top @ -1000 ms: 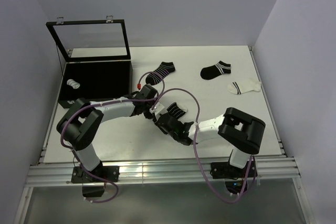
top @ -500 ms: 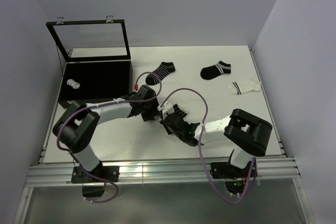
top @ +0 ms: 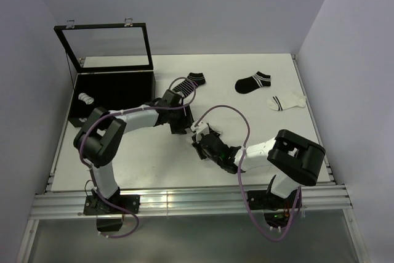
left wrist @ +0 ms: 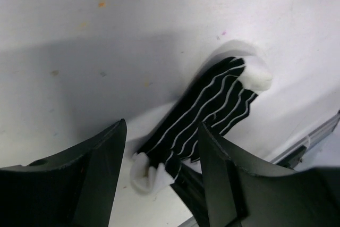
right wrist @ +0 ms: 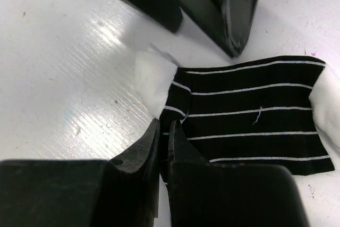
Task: Roll the socks
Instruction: Roll the sock at the center of the board.
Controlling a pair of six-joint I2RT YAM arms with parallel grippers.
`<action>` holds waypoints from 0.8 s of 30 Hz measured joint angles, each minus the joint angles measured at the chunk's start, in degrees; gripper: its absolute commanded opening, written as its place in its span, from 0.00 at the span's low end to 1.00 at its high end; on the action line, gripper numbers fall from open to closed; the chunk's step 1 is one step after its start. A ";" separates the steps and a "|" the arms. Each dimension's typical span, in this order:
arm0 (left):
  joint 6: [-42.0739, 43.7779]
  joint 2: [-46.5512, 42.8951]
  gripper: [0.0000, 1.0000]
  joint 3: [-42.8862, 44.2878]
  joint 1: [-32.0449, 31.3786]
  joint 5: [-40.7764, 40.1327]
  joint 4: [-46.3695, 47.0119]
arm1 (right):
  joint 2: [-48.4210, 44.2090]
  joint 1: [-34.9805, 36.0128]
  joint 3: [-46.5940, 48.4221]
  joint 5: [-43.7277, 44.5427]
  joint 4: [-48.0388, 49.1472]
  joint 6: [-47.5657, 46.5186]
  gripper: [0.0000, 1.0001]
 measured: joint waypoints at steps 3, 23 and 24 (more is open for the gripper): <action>1.70 2.36 0.59 1.73 -0.02 3.34 0.52 | 0.00 0.00 0.00 0.00 0.00 -0.04 0.00; 3.78 8.79 0.00 6.54 -4.13 5.40 2.73 | -0.02 -0.11 0.00 -0.09 -0.02 -0.02 0.00; 3.41 8.76 0.00 6.54 -4.20 5.07 2.73 | -0.11 -0.11 0.00 -0.09 -0.11 0.00 0.00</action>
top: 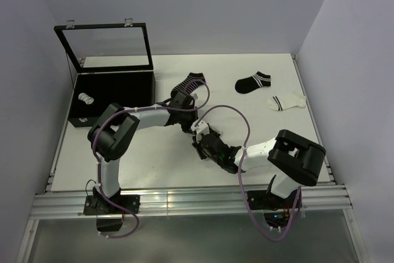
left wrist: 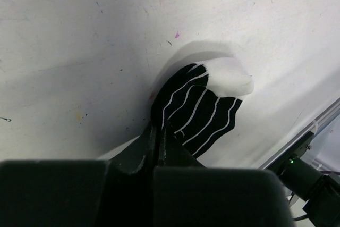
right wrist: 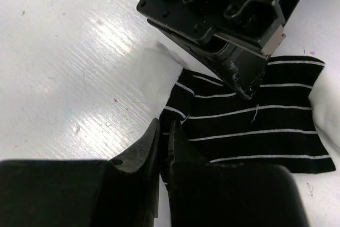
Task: Roll the socks
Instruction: Roll the sock at the center of the board.
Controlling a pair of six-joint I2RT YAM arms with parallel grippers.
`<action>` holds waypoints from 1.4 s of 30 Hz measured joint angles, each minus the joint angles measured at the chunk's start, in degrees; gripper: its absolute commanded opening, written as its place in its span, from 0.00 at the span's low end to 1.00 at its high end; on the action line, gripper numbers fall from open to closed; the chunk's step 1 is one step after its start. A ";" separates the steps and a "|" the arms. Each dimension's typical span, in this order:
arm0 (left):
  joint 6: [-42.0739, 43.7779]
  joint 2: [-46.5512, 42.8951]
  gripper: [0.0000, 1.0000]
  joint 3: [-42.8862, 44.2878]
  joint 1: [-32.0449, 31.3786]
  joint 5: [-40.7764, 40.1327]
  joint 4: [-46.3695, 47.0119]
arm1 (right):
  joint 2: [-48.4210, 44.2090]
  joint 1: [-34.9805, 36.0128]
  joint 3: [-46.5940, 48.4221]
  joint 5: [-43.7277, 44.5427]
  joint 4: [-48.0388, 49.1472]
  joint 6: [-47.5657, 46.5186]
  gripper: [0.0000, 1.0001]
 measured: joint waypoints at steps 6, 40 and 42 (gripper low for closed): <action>-2.47 -0.55 0.00 -0.37 -0.09 -2.54 0.17 | -2.32 -0.48 -0.11 -0.92 -3.34 1.11 0.00; -10.32 -4.61 0.13 -4.55 1.53 -13.92 1.25 | 8.17 -25.49 3.76 -47.36 2.51 17.59 0.00; -10.67 -4.63 0.20 -4.57 1.66 -14.19 1.25 | 9.86 -26.62 4.13 -50.05 4.15 18.97 0.00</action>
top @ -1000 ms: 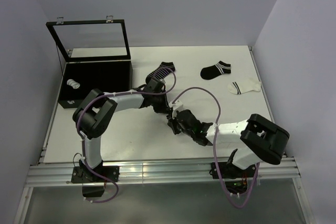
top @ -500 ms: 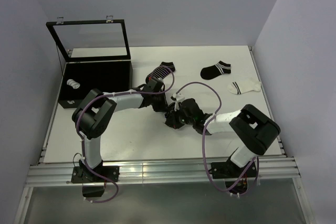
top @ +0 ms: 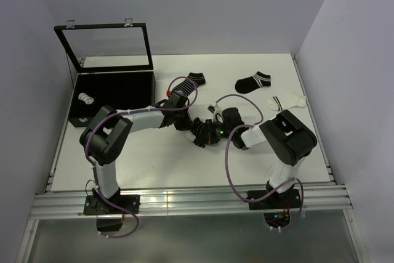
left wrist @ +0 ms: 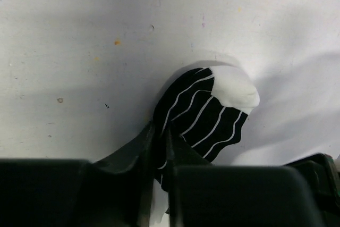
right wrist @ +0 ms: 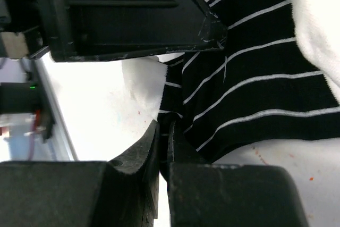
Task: Roll the socks
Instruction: Roll the sock at the center of the board.
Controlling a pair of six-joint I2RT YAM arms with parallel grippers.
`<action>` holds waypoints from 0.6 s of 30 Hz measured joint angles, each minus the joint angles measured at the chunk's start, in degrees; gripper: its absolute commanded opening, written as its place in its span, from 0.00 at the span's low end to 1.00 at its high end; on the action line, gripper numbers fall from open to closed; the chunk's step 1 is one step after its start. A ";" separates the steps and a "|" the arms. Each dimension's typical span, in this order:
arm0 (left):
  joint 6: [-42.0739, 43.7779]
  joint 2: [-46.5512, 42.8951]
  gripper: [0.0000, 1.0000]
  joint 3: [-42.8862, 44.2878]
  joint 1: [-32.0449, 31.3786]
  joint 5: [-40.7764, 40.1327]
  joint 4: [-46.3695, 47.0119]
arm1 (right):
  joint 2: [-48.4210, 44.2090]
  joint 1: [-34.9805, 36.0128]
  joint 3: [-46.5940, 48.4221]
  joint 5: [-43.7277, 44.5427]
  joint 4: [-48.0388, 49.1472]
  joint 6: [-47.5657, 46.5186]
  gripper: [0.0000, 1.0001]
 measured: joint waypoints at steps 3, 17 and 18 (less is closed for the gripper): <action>-0.39 -0.52 0.39 -0.15 0.20 -1.53 0.26 | 2.54 -2.05 0.79 -4.63 1.46 1.81 0.00; -4.09 -15.32 0.73 -6.62 2.25 -10.75 -1.44 | 7.48 -4.50 3.13 -13.70 1.90 7.52 0.00; -4.92 -17.84 0.74 -8.37 2.27 -10.93 -1.42 | 7.80 -4.72 3.13 -14.03 2.27 8.09 0.00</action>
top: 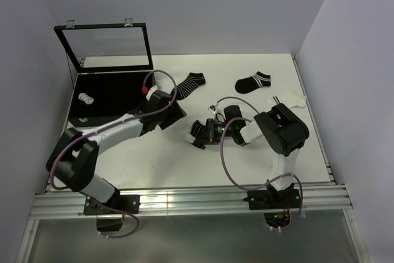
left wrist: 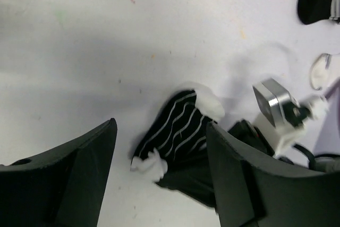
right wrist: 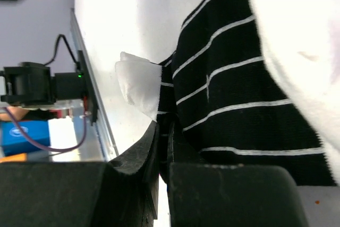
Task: Roll the socks
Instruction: Roll the sock at the center of the board.
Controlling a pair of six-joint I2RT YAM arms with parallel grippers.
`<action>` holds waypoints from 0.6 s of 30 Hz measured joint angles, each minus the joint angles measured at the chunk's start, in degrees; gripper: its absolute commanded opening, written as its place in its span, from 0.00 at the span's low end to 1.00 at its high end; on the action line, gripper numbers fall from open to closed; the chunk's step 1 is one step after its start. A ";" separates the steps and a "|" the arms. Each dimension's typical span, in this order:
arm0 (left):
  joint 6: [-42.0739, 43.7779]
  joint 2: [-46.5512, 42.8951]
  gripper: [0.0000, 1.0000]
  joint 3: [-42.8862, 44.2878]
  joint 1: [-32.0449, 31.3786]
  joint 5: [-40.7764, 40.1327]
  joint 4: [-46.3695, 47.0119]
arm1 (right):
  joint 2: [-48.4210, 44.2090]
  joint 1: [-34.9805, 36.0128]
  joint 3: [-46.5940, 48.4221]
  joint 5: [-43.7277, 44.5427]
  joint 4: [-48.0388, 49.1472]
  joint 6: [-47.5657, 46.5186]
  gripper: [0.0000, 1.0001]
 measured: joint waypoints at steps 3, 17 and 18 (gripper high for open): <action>-2.84 -5.79 0.74 -5.77 -0.24 0.37 1.38 | 1.29 -0.50 0.02 -1.22 1.60 2.10 0.00; -8.50 -2.34 0.58 -13.60 -7.69 2.71 5.68 | 3.30 -1.53 -0.17 -2.75 4.74 7.45 0.01; -8.63 -1.60 0.57 -13.60 -7.69 2.73 6.19 | 3.32 -1.55 -0.20 -2.73 4.81 7.52 0.01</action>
